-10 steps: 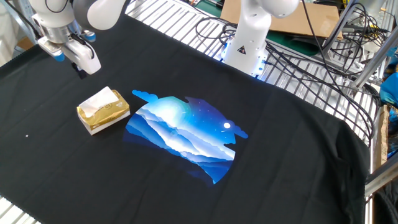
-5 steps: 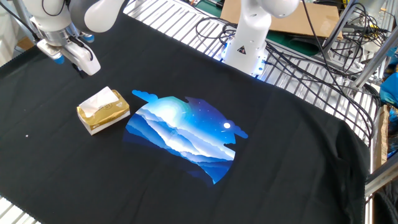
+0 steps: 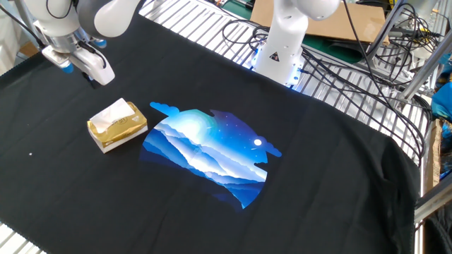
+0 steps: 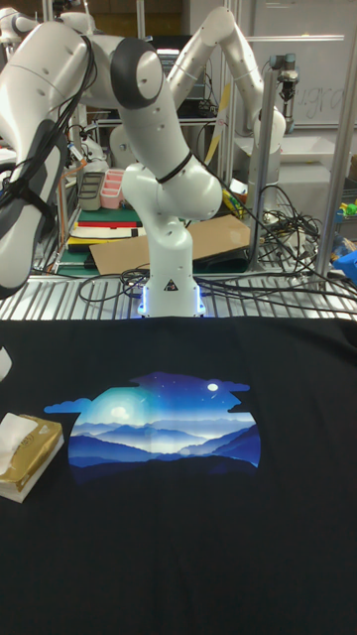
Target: Pull out a napkin
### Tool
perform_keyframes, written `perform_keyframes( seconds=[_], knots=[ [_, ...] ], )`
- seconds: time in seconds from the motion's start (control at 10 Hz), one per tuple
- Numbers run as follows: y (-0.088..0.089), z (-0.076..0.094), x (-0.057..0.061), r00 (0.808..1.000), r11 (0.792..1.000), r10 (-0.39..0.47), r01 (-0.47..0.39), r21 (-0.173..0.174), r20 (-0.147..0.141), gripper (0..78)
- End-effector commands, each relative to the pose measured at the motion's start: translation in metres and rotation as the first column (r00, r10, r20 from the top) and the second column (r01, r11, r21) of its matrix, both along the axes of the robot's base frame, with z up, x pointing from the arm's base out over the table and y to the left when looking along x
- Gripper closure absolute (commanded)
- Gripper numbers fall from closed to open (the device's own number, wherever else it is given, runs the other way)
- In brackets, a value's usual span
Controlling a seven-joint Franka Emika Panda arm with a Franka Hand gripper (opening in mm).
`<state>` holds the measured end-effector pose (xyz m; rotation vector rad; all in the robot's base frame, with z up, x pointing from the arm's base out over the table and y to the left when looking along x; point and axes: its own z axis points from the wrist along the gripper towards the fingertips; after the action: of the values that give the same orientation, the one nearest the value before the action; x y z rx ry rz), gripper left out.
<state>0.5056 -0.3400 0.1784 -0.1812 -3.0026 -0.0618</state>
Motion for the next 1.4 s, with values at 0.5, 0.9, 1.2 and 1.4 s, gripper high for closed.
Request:
perform_keyframes(
  seconds=[0.5,0.9,1.2,1.4],
  knots=[
    [0.014,-0.032,0.013,0.994,0.999,-0.014,0.01,0.042,0.106,77.6],
    [0.021,-0.028,0.012,0.993,0.996,-0.06,0.052,0.078,0.104,77.6],
    [0.02,-0.028,0.013,0.993,0.998,-0.048,0.042,0.056,0.104,77.6],
    [0.02,-0.028,0.015,0.992,0.997,-0.067,0.063,0.038,0.105,77.6]
  ],
)
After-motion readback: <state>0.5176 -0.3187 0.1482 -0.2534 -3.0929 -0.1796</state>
